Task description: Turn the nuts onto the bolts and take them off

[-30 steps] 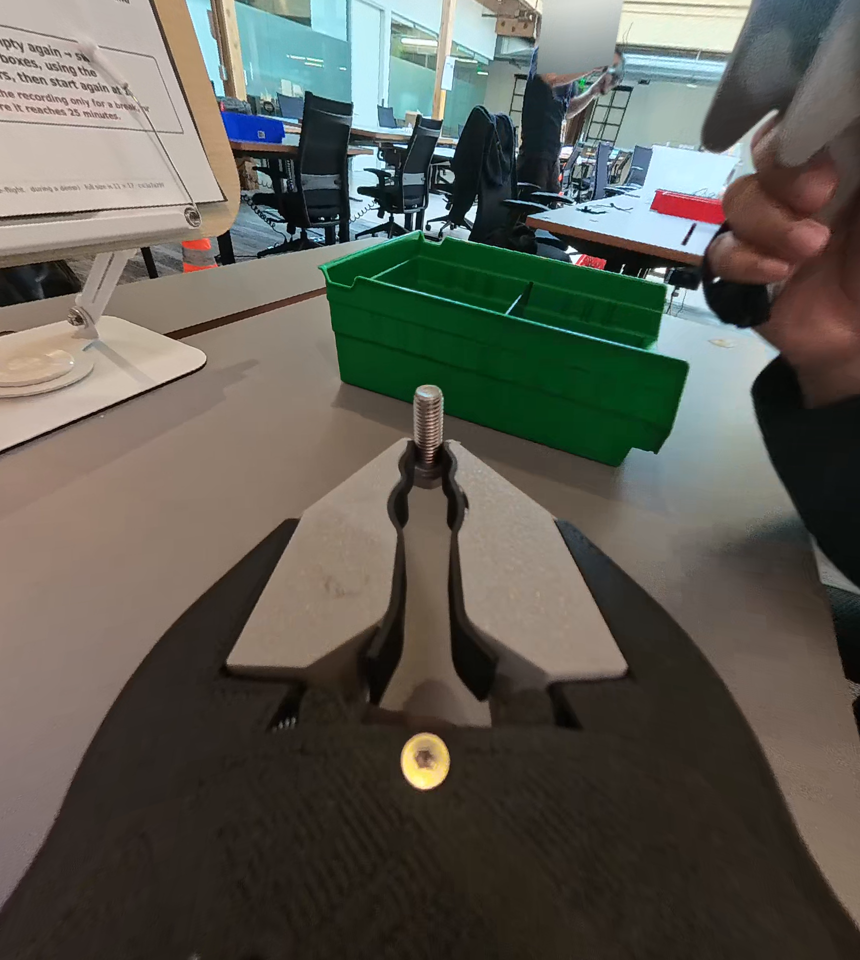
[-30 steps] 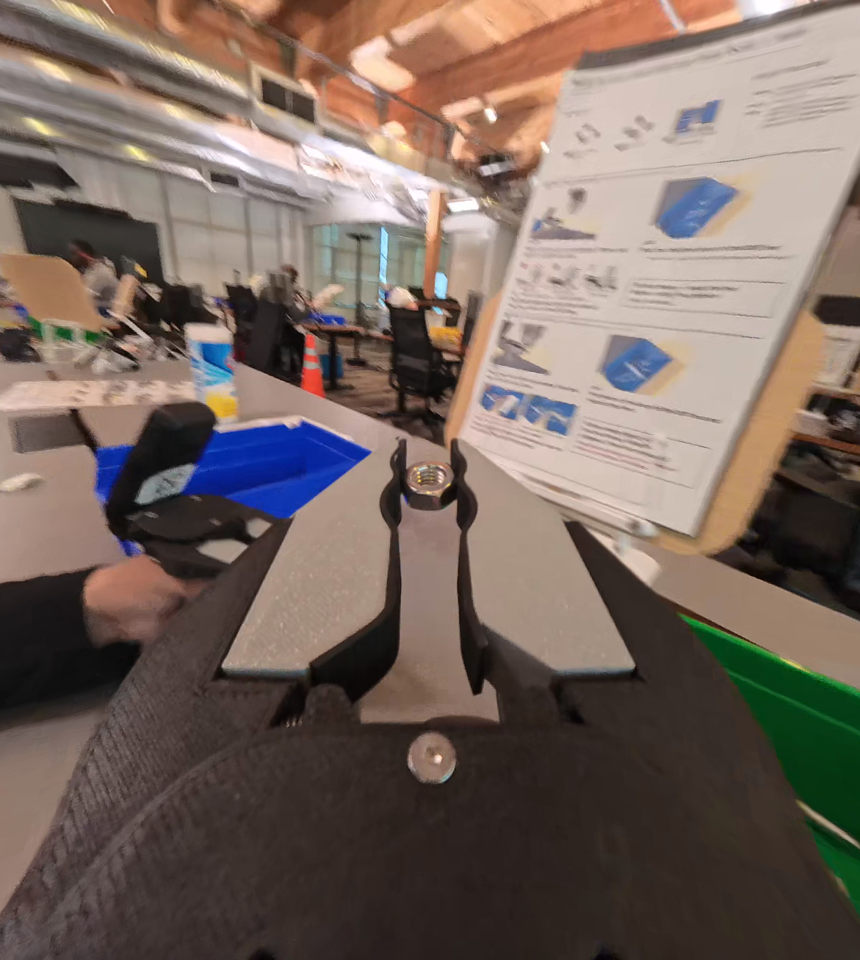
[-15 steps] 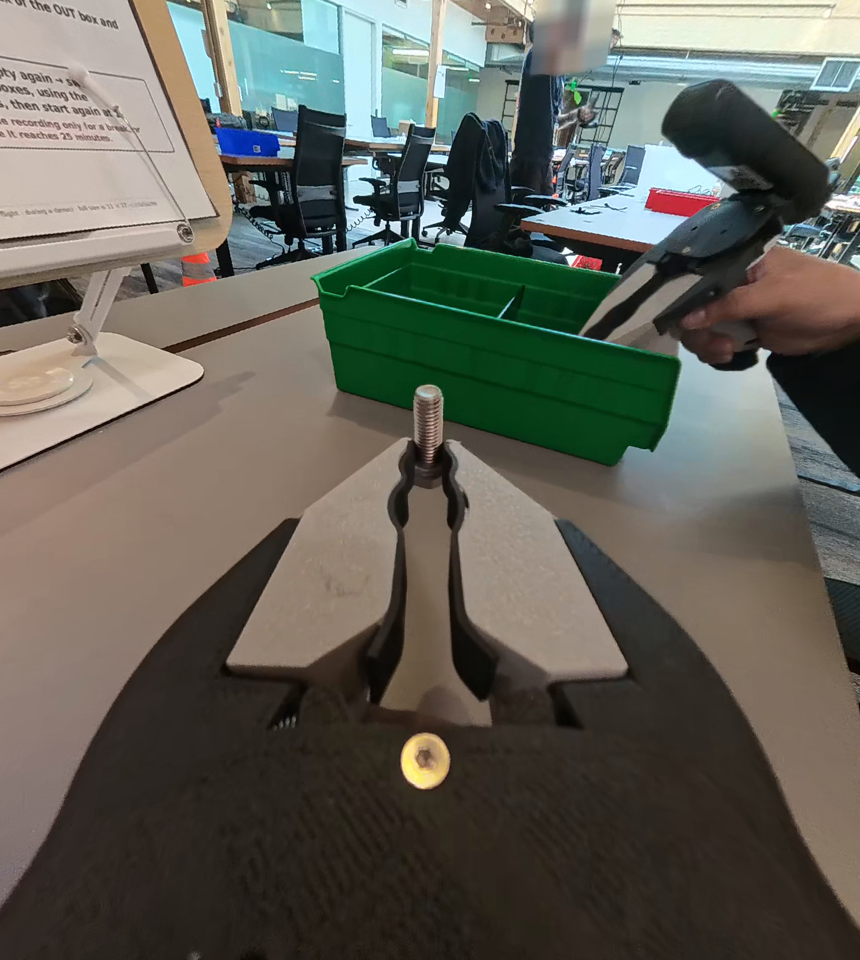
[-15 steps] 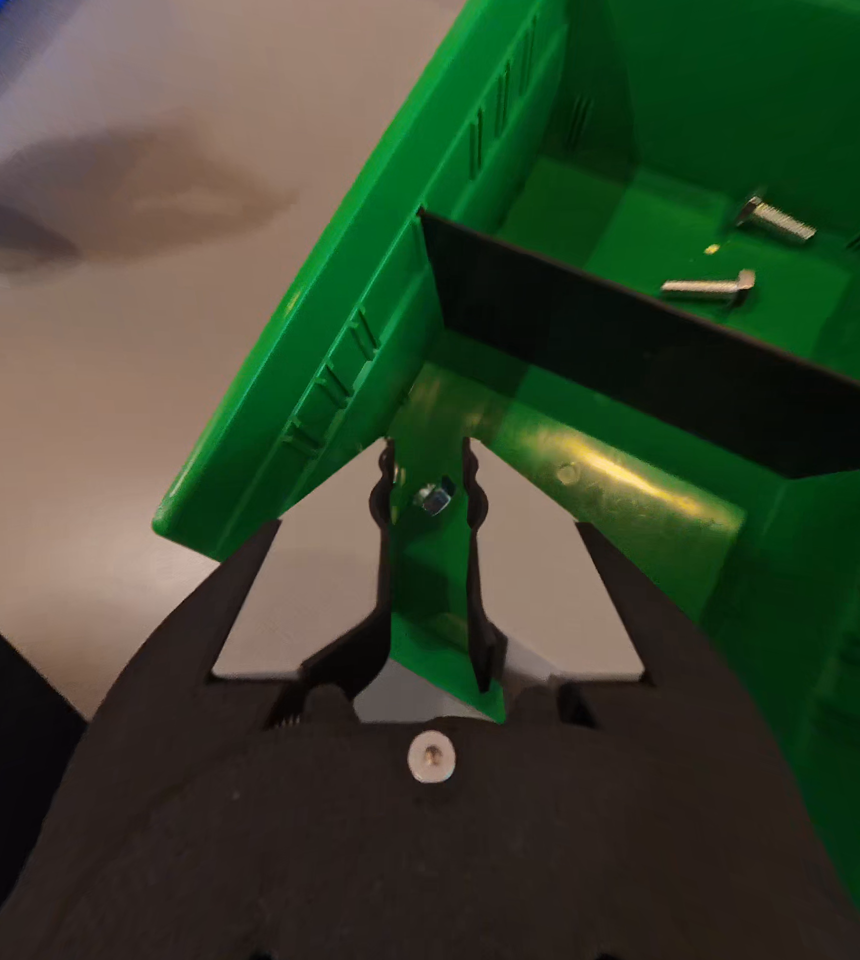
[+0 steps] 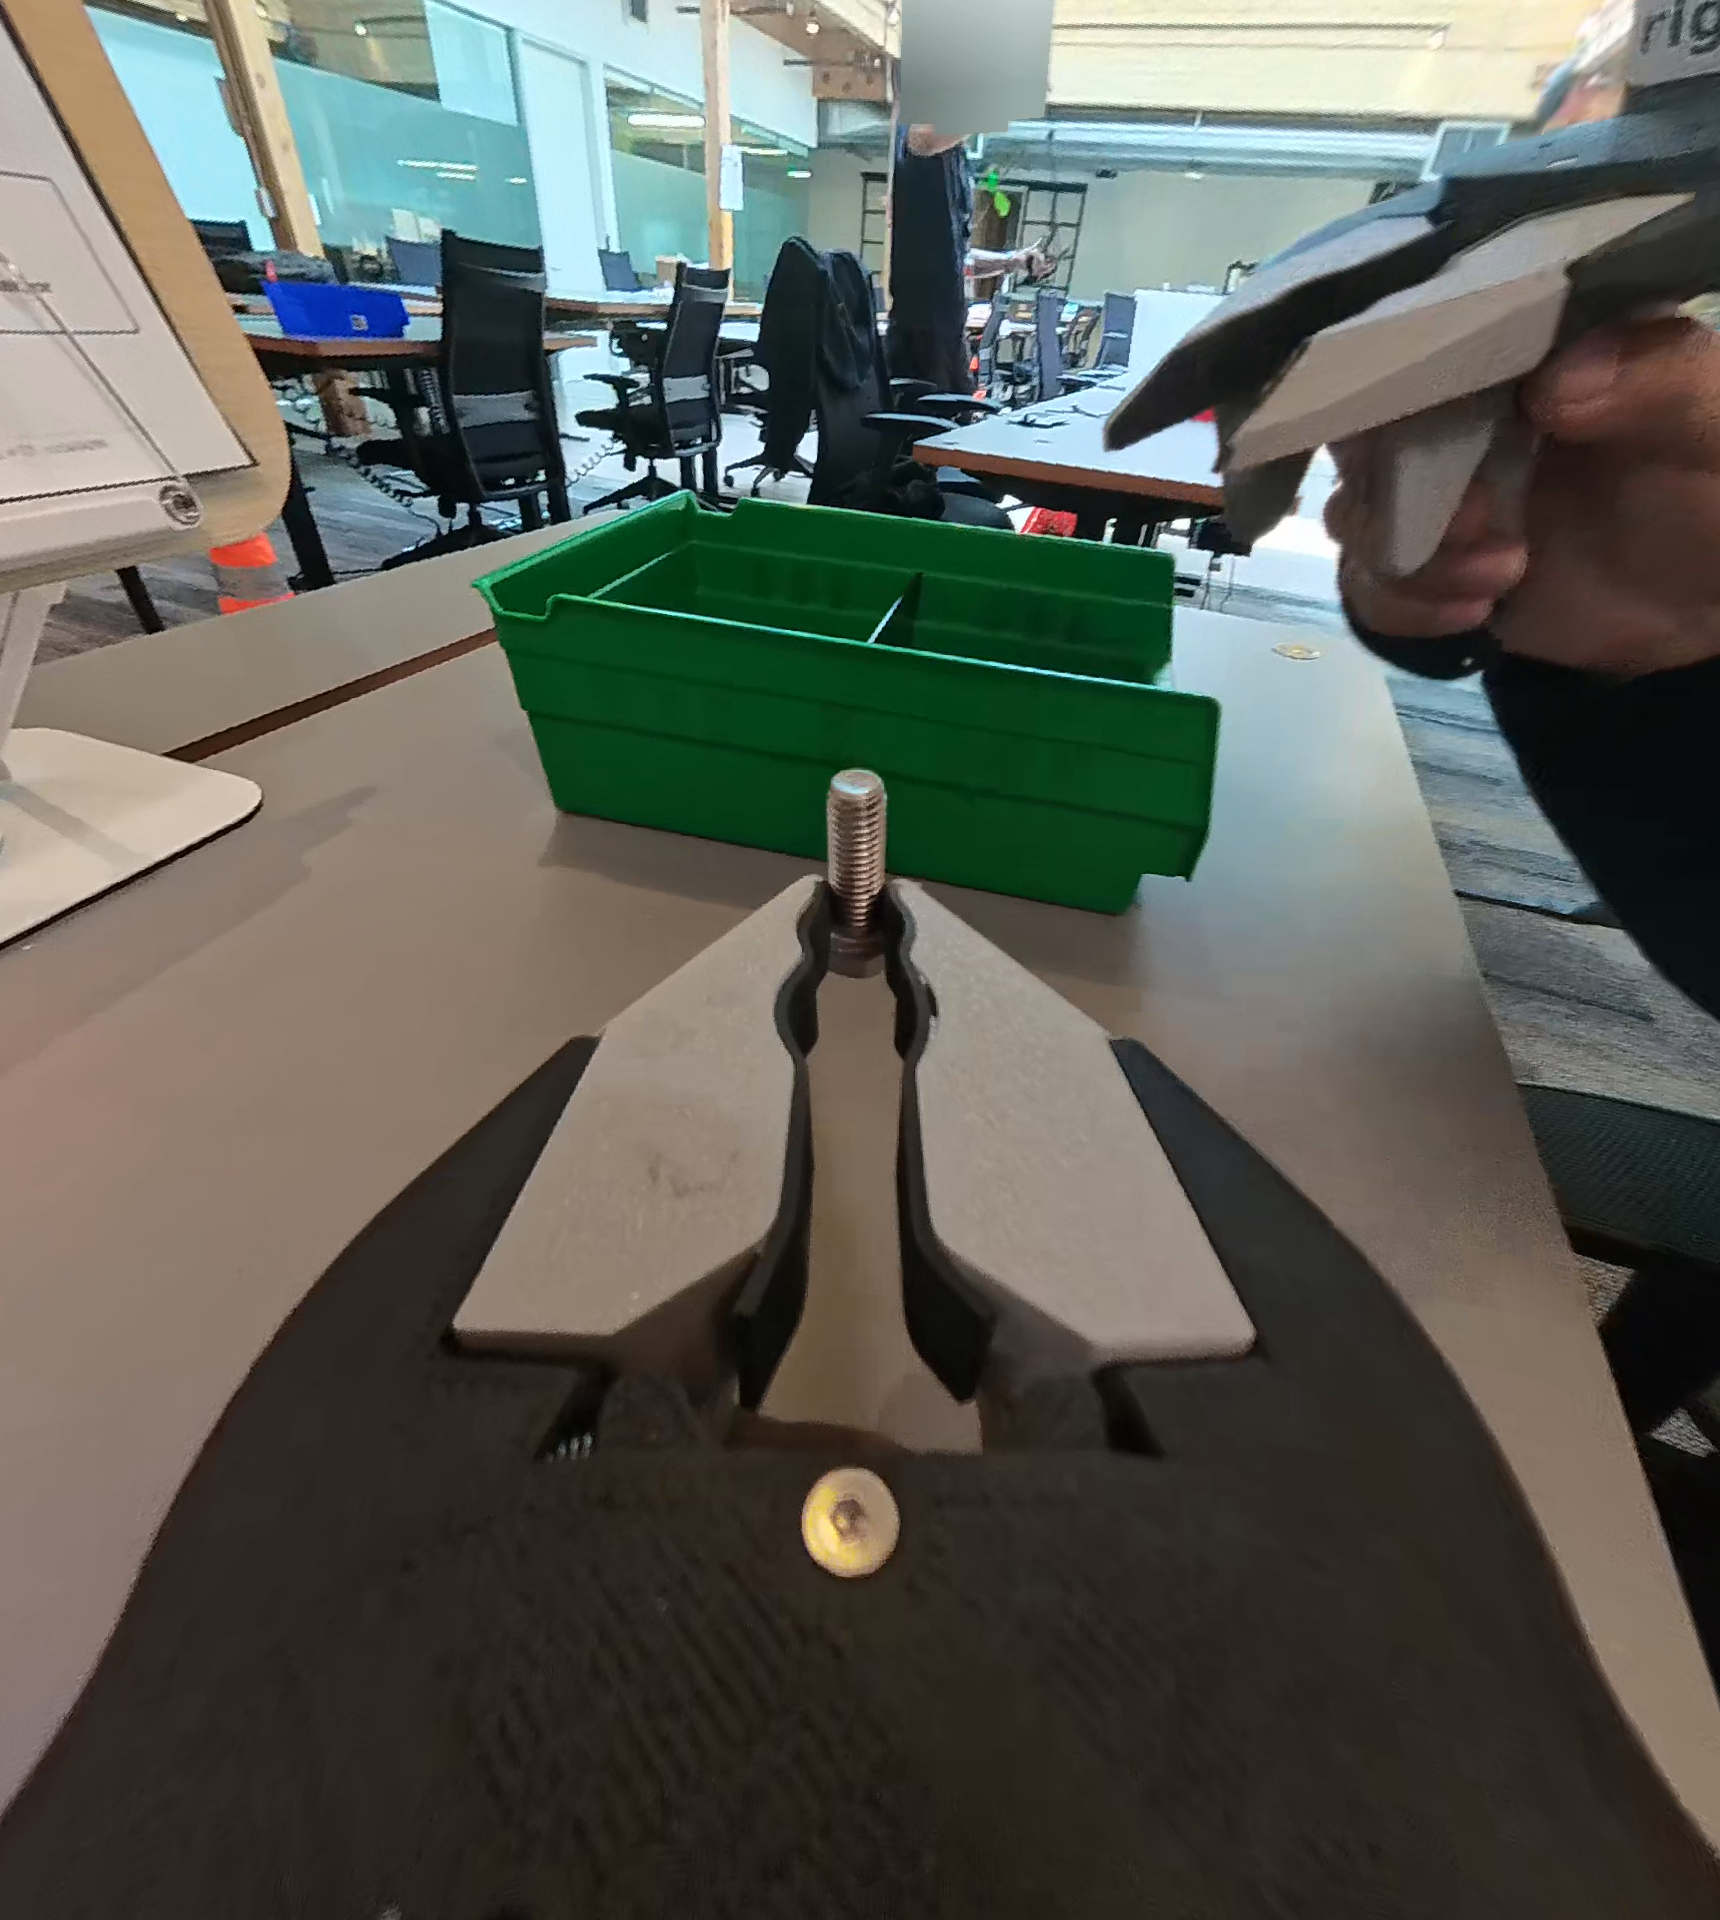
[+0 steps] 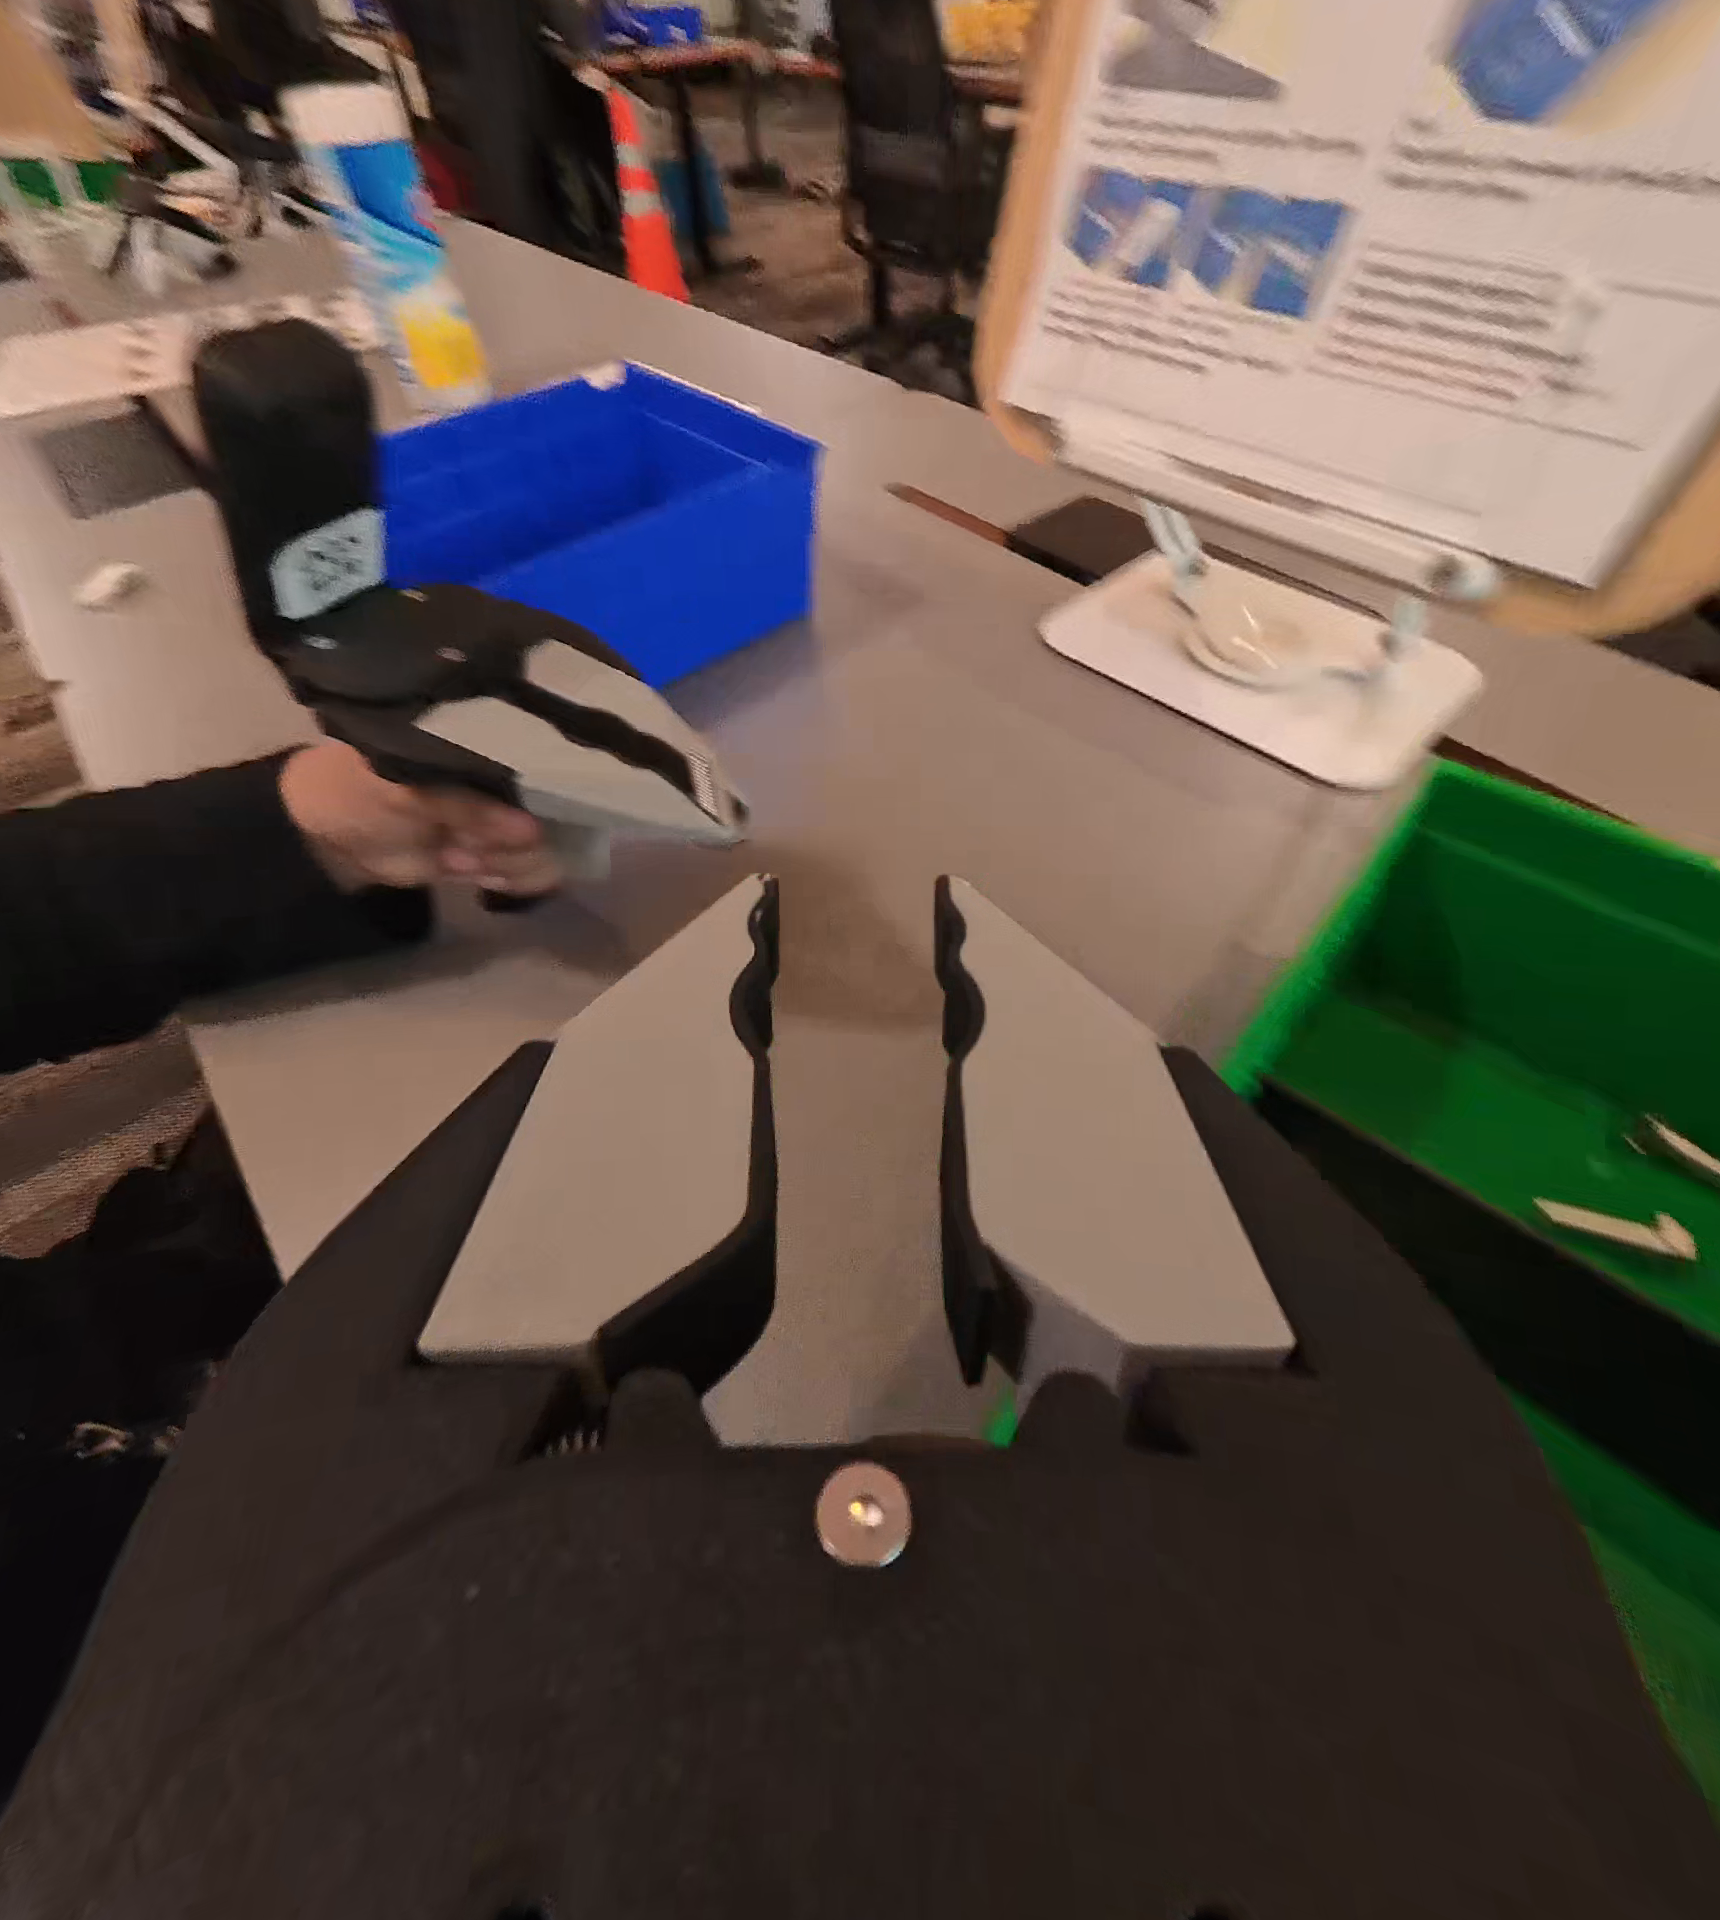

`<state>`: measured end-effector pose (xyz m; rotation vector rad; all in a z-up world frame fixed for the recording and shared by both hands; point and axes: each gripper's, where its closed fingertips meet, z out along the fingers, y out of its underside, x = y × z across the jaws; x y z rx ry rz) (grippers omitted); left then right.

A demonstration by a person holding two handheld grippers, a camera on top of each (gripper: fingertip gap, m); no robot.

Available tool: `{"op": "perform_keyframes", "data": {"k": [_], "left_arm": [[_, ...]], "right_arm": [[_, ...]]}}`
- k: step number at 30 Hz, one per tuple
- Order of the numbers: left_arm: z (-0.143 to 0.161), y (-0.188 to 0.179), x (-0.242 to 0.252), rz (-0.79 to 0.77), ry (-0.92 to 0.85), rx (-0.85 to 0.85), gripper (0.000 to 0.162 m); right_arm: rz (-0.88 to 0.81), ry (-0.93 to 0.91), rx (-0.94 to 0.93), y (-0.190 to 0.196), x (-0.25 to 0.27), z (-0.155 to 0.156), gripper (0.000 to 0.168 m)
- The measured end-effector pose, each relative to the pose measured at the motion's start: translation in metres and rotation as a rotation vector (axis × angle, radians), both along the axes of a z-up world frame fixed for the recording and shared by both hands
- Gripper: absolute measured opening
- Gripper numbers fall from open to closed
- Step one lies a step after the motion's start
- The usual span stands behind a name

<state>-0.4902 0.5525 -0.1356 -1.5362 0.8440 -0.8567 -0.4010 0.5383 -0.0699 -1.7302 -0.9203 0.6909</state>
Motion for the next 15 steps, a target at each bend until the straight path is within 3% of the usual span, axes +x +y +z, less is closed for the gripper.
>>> {"op": "perform_keyframes", "data": {"k": [7, 8, 9, 15], "left_arm": [[0.01, -0.011, 0.004, -0.044, -0.022, 0.053, 0.006], [0.01, -0.012, 0.004, -0.047, -0.022, 0.055, 0.006], [0.009, -0.011, 0.004, -0.041, -0.016, 0.052, 0.007], [0.021, 0.0, -0.007, 0.013, -0.135, -0.028, 0.006]], "right_arm": [[0.115, -0.034, -0.027, 0.005, -0.098, -0.037, 0.035], [0.136, -0.021, -0.05, 0.006, -0.105, -0.04, 0.029], [0.174, -0.008, -0.073, 0.004, -0.111, -0.043, 0.012], [0.13, 0.019, -0.076, 0.021, -0.108, -0.032, 0.006]]}}
